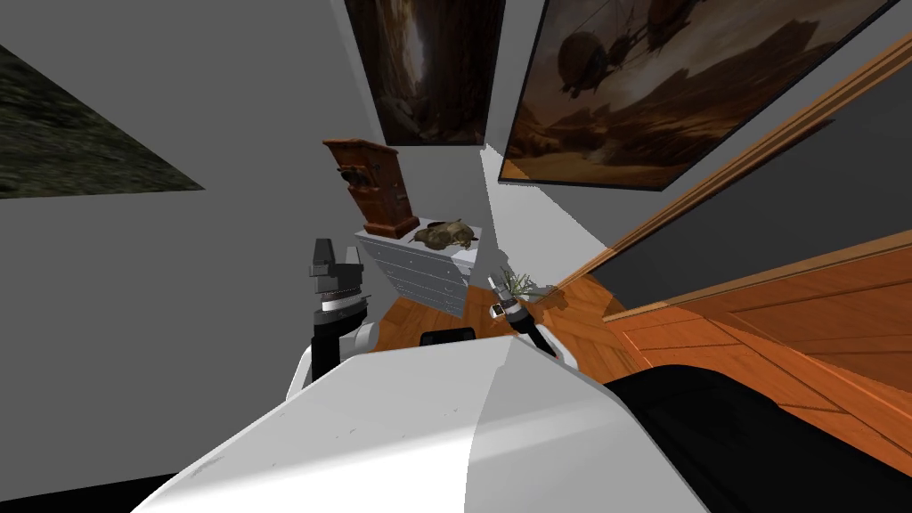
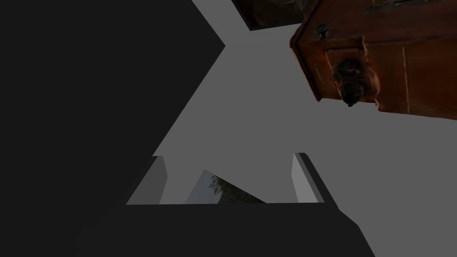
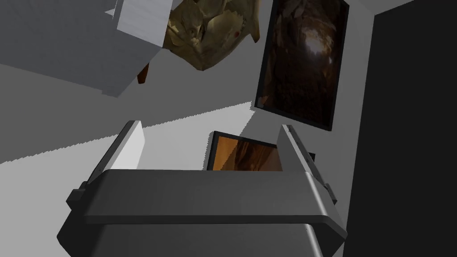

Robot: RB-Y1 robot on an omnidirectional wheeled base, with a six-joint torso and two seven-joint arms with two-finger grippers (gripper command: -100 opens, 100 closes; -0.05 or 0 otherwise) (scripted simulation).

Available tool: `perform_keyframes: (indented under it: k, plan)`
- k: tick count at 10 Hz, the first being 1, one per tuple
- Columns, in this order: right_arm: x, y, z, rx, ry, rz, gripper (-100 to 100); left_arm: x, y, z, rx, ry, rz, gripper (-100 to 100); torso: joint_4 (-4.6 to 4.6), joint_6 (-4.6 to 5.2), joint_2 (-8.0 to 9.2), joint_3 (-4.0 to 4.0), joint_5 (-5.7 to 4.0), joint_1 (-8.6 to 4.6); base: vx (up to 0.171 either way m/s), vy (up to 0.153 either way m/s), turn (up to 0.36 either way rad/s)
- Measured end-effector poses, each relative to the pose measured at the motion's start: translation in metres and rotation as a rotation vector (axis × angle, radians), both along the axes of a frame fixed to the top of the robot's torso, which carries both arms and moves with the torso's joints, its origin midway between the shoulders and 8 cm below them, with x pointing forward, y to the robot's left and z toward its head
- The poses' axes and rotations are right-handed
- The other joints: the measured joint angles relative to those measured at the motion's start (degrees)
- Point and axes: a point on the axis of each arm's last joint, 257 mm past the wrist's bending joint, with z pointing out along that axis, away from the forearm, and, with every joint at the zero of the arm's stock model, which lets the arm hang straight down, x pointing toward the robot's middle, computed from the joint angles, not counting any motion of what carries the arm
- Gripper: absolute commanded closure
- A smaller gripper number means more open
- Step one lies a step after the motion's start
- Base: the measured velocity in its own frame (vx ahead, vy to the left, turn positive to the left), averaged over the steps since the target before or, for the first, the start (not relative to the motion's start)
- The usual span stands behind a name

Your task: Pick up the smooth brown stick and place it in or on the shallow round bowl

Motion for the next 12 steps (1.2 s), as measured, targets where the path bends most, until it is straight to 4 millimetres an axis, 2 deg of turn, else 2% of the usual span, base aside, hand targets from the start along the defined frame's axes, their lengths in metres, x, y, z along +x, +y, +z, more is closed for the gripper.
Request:
perform_keyframes:
  k: [3, 4, 6, 9, 11, 12]
  plan:
    - [-0.011, 0.0, -0.028, -0.073, 0.062, 0.054, -100, 0.0, 0.0, 0.0, 0.0, 0.0, 0.0, 0, 0.0, 0.0, -0.02, -0.01, 0.01, 0.05, -0.047, -0.014, 0.035]
    - [-0.019, -0.001, -0.043, -0.097, 0.093, 0.072, -100, 0.0, 0.0, 0.0, 0.0, 0.0, 0.0, 0, 0.0, -0.01, -0.01, -0.01, 0.01, 0.06, -0.043, -0.01, 0.027]
    - [-0.023, -0.004, -0.051, -0.137, 0.116, 0.101, -100, 0.0, 0.0, 0.0, 0.0, 0.0, 0.0, 0, -0.01, -0.01, -0.11, -0.05, 0.02, 0.09, -0.025, -0.007, 0.048]
    - [-0.04, -0.012, -0.085, -0.209, 0.192, 0.156, -100, 0.0, 0.0, 0.0, 0.0, 0.0, 0.0, 0, -0.01, -0.02, -0.07, -0.04, 0.01, 0.08, -0.036, -0.008, 0.061]
    - [-0.049, -0.018, -0.094, -0.251, 0.219, 0.186, -100, 0.0, 0.0, 0.0, 0.0, 0.0, 0.0, 0, -0.01, 0.0, -0.13, -0.06, 0.02, 0.11, -0.019, 0.002, 0.058]
    - [-0.055, -0.023, -0.105, -0.274, 0.247, 0.203, -100, 0.0, 0.0, 0.0, 0.0, 0.0, 0.0, 0, -0.02, -0.03, -0.13, -0.07, 0.02, 0.12, -0.017, 0.0, 0.072]
